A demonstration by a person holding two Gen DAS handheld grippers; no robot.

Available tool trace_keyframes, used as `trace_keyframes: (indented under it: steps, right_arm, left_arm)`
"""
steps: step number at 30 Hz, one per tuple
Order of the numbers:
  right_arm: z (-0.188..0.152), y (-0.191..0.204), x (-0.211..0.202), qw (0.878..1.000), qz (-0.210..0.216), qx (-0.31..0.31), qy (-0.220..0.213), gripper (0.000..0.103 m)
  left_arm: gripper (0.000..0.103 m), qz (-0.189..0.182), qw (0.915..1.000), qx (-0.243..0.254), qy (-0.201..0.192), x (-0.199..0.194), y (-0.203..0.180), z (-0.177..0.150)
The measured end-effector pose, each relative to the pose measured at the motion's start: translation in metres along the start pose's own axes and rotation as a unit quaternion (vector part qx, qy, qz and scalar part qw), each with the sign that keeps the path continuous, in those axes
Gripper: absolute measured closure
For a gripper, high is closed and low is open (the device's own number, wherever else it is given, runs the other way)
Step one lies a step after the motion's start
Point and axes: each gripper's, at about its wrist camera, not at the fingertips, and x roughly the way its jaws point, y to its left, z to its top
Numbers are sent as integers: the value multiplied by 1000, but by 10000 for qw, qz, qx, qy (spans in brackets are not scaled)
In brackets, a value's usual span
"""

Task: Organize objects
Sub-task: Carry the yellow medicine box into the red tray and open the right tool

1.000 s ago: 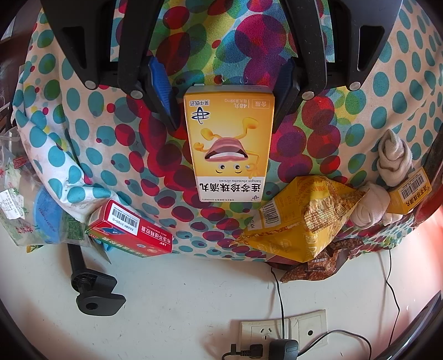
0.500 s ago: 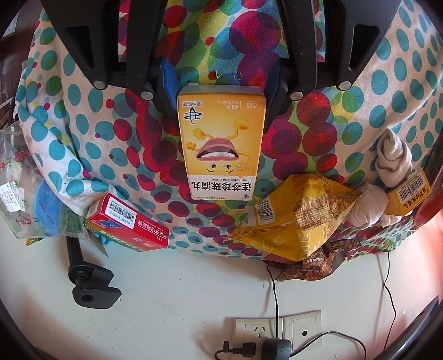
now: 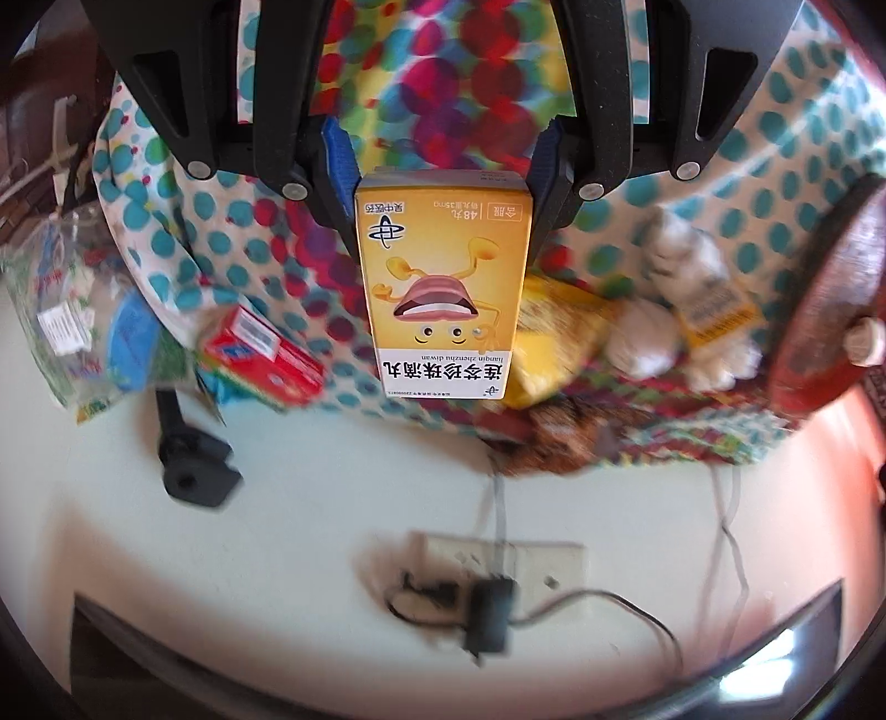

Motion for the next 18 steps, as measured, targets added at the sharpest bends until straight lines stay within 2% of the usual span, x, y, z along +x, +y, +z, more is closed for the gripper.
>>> trace_keyframes:
  steps: [2,4,8,15,18]
  right_arm:
    - [13,25,-14,9995,135,-226,-171,55]
    - [25,51,-21,9981,400,-387,-282,55]
    - [49,118,-18,9912,1077,-728,-250,55]
    - [71,249,18,9719,1950,-1314,128,55]
    - [75,294,40,9646,2111,-1537,374,55]
  left_arm:
    - [36,-29,10000,-83,-21,-2,7,0]
    - [36,103,9999,-61,-34,-4,13,-1]
    - [36,222,9996,-149,-98,-10,32,-2]
    - [36,371,9982,-447,-157,-19,72,-5]
    - [36,455,9968,-641,-157,-20,88,-8]
